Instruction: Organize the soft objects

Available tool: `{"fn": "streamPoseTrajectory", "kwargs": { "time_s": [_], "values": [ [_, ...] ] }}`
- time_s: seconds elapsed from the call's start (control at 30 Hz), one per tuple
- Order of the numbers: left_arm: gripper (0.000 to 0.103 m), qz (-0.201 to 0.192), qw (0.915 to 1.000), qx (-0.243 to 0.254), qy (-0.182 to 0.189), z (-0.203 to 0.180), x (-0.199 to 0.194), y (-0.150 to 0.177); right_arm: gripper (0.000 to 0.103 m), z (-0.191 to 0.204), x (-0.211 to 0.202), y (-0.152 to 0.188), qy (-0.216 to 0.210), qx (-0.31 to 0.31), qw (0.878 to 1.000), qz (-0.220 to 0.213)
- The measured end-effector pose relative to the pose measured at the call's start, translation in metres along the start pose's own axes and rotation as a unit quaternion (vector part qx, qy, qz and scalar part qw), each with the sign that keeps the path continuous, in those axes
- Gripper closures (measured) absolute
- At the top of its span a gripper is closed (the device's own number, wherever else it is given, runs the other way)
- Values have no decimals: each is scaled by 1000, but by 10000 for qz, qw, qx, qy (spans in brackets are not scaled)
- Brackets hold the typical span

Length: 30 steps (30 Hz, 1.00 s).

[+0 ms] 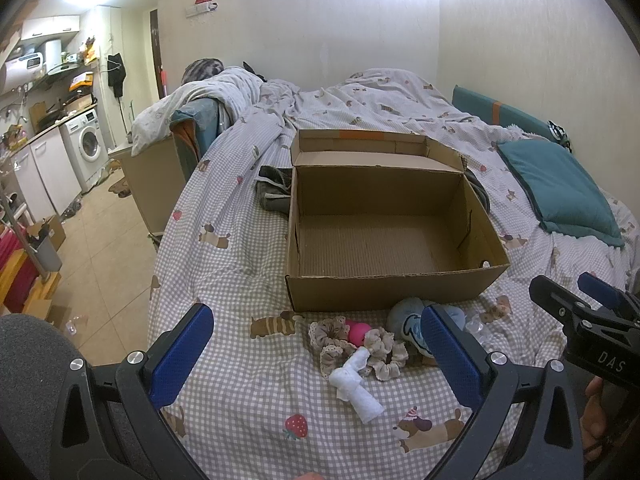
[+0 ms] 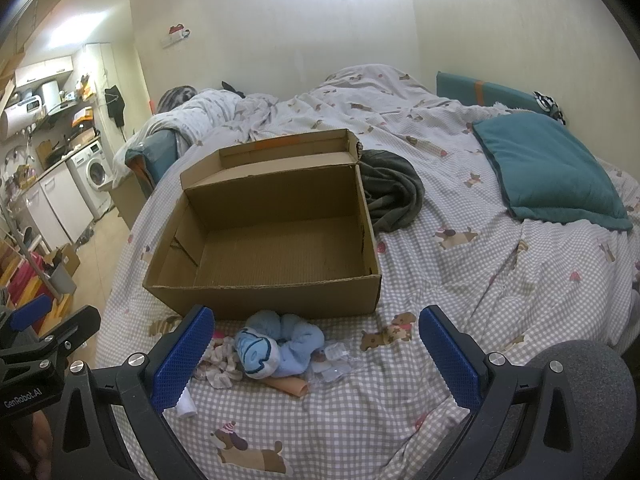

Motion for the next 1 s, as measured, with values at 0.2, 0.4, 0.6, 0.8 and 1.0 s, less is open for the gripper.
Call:
{"fn": "streamPoseTrajectory", "kwargs": {
  "time_s": [0.2, 0.4, 0.6, 0.8, 1.0],
  "values": [
    [0, 18, 10000, 56, 0, -2, -1, 2, 0, -1, 1, 0, 9, 5, 10000, -3],
    [0, 105, 9999, 61, -21, -2, 3, 6, 0, -4, 5, 5, 5, 49, 10000, 39],
    [0, 556, 9968, -149, -549, 17, 19, 13, 0, -5, 13, 7, 212, 12, 9989, 411],
    [0, 1349, 9879, -648, -399, 39, 46, 27, 0, -7, 40, 15, 265, 47, 9902, 1373],
    [19, 2477, 9644, -767, 521, 19, 83, 50, 0, -13, 58, 13, 240, 64, 9836, 1785]
  ]
}}
Point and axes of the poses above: each gripper's, at about its wrist camera, not at the fingertips, and x roughly the way its jaws point, z to its left, y to its underside, the point moved 3 cm from there along x, roughly the way its jaws point, and after that the axes turned 13 degrees about x, right-handed, at the moved point
